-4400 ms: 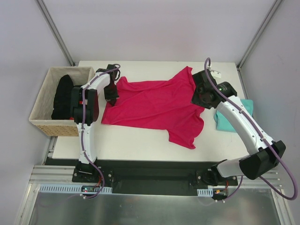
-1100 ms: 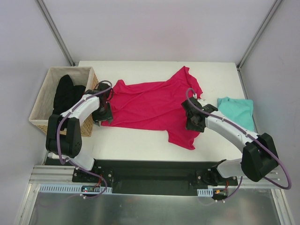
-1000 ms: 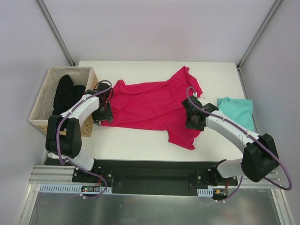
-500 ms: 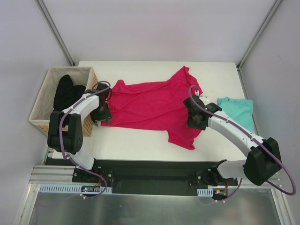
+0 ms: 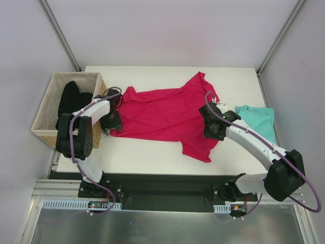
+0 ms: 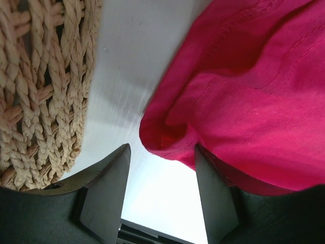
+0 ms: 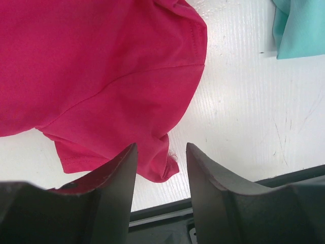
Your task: Fold and stack the t-shirts
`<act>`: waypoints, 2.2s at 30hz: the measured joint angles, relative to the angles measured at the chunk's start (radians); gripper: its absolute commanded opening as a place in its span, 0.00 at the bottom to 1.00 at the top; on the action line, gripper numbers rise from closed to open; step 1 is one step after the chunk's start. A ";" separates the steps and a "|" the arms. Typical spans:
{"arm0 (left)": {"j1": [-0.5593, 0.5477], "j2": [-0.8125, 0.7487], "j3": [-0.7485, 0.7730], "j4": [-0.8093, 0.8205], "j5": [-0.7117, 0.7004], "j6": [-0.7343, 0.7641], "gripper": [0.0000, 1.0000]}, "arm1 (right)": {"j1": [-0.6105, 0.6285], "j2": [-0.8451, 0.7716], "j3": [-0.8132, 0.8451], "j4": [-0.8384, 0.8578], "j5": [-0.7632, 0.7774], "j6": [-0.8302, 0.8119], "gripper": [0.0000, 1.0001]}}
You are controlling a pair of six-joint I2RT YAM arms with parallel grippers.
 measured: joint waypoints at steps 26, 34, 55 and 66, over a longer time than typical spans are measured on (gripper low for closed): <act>0.021 0.007 0.006 0.015 0.002 -0.016 0.00 | 0.000 0.008 0.061 -0.031 0.006 -0.007 0.47; 0.021 0.007 0.006 0.015 0.004 -0.016 0.00 | 0.001 0.002 0.016 -0.010 0.007 0.013 0.41; 0.021 0.007 0.062 0.014 0.008 -0.014 0.00 | 0.153 -0.071 -0.214 0.009 0.041 0.085 0.48; 0.021 0.007 0.067 0.010 0.008 -0.014 0.00 | 0.307 -0.027 -0.260 0.015 0.083 0.121 0.48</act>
